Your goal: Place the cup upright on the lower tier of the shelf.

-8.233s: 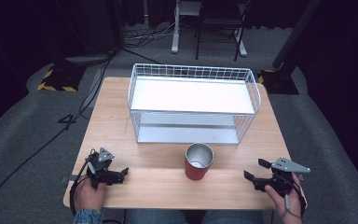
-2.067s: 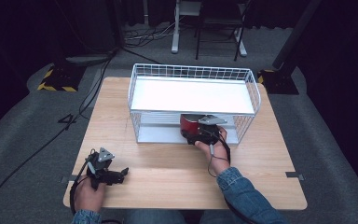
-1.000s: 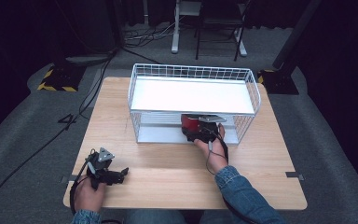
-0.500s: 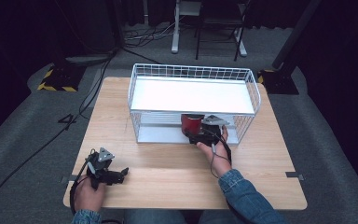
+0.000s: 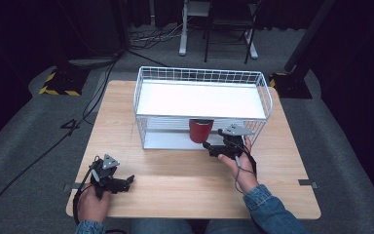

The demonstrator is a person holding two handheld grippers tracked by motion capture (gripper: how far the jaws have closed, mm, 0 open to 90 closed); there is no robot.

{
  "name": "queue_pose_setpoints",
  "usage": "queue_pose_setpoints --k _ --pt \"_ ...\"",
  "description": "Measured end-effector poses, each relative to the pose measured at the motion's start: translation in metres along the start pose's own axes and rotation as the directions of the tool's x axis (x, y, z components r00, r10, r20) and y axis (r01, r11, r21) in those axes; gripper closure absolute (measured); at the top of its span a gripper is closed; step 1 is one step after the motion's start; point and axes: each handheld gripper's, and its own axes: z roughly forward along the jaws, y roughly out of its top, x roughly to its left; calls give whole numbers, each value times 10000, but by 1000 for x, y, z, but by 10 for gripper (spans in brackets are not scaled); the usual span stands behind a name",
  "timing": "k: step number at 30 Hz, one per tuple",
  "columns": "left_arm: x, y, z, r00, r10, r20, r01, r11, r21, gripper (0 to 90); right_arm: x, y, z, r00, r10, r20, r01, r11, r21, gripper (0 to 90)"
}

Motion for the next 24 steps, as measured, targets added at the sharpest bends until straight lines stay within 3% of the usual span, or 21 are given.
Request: queue_pose_setpoints --k 9,14,24 --pt "-3 -2 -1 9993 -277 -240 277 9996 -18 0 -5 -2 -38 9990 -67 -431 64 10000 -58 158" --pt "-3 -3 -3 9990 -328 -290 327 9995 -15 1 -10 -3 -61 9982 -407 -440 403 9991 -101 158" --pt "-4 -4 -3 9988 -359 -326 358 9994 -33 1 -21 -9 -98 9988 -274 -401 269 9996 -127 158"
